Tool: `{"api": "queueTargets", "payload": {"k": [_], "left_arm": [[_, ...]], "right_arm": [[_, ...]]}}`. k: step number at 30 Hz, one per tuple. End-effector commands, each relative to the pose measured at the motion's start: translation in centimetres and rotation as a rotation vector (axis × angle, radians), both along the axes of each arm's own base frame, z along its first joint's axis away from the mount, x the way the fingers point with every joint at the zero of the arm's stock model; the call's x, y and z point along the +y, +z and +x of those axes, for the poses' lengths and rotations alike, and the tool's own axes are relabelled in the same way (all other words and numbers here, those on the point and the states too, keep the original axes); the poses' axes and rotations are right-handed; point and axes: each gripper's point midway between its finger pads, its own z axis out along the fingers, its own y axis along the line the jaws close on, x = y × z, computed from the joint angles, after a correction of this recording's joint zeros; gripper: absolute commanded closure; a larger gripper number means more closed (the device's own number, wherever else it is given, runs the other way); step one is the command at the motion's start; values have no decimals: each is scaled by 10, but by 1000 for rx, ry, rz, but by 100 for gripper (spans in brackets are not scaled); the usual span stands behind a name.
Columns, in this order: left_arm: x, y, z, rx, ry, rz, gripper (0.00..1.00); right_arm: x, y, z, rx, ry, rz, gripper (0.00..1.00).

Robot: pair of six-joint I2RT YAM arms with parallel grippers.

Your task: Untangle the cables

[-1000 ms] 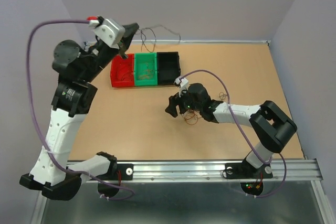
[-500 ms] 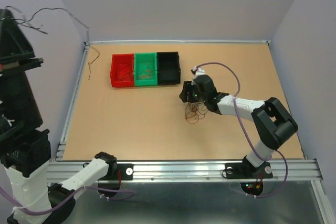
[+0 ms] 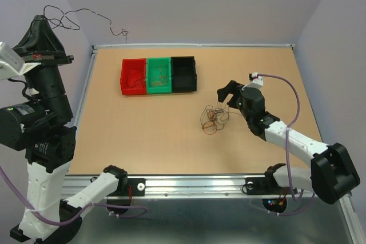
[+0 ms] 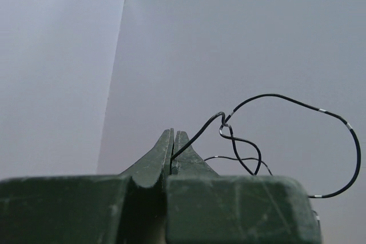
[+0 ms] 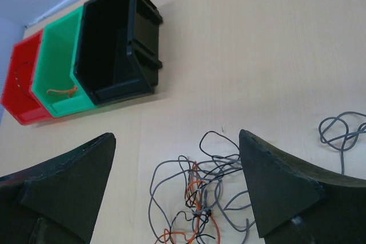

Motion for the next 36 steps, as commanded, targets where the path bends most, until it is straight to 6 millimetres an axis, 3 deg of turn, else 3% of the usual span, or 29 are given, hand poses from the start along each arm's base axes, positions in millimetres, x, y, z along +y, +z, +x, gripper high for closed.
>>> {"api": "queueTargets", "payload": {"k": [1, 6, 15, 24, 27, 30, 36], "left_arm": [[4, 9, -8, -54, 0, -23, 100], [1, 7, 3, -26, 17, -9, 100], [-1, 4, 2, -30, 8, -2, 100], [-6, -2, 15, 3, 16, 24, 100], [-8, -9, 28, 52, 41, 45, 100], [-19, -19, 61, 150, 58, 89, 100], [-32, -37, 88, 214, 56, 141, 100]], "right_arm": [[-7, 30, -3, -125, -23, 40, 2], [-5, 37, -7, -155, 6, 40, 0], [-3, 38, -9, -160, 21, 43, 0], [-1, 46, -12, -191, 43, 55, 0], [0, 46, -13, -194, 50, 56, 0], [-1, 47, -14, -199, 51, 59, 0], [0, 50, -15, -209, 59, 64, 0]]}}
